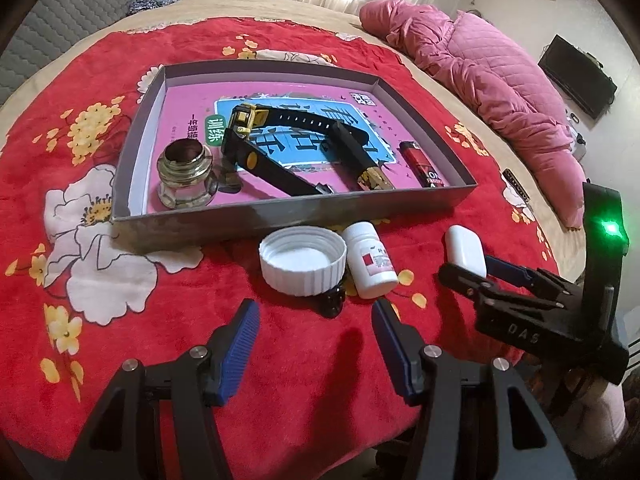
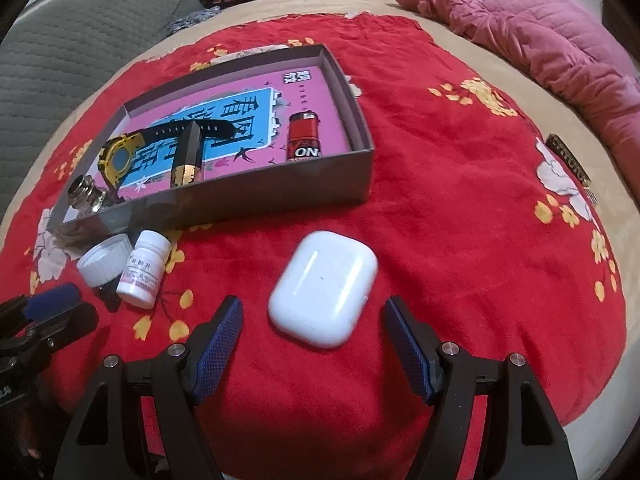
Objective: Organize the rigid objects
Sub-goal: 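Grasp the white earbuds case with the right tool while the left tool approaches the white cap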
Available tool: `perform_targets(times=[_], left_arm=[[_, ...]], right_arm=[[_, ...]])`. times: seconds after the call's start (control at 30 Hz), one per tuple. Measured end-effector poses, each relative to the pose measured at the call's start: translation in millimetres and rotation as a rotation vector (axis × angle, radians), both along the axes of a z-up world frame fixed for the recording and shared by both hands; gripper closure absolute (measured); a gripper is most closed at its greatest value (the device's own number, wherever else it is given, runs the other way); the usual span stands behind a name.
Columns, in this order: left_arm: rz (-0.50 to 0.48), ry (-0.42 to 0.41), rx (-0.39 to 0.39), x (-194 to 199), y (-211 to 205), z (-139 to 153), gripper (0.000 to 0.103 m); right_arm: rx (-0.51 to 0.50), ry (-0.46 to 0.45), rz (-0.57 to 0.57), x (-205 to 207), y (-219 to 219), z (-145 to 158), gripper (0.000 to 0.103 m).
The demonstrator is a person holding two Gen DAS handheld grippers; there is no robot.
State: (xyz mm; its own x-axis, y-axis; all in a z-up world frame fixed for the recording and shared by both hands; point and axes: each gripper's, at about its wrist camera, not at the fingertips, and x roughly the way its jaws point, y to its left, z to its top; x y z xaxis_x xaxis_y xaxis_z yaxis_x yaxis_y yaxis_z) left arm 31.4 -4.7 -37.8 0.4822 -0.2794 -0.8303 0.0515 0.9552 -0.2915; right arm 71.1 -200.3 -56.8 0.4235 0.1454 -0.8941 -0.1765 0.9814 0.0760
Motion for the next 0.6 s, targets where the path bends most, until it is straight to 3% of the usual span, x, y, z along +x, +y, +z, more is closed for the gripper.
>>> perform_targets(times=[0.3, 0.6], left_arm=[[0.023, 0.006, -0.011, 12, 0, -6, 0.045], [0.06, 0.015, -0.032, 25, 6, -13, 0.045]], right_arm=[[0.004, -0.029, 0.06, 6, 19, -5, 0.028], [0.004, -0.053, 0.1, 10, 31, -6, 0.035]])
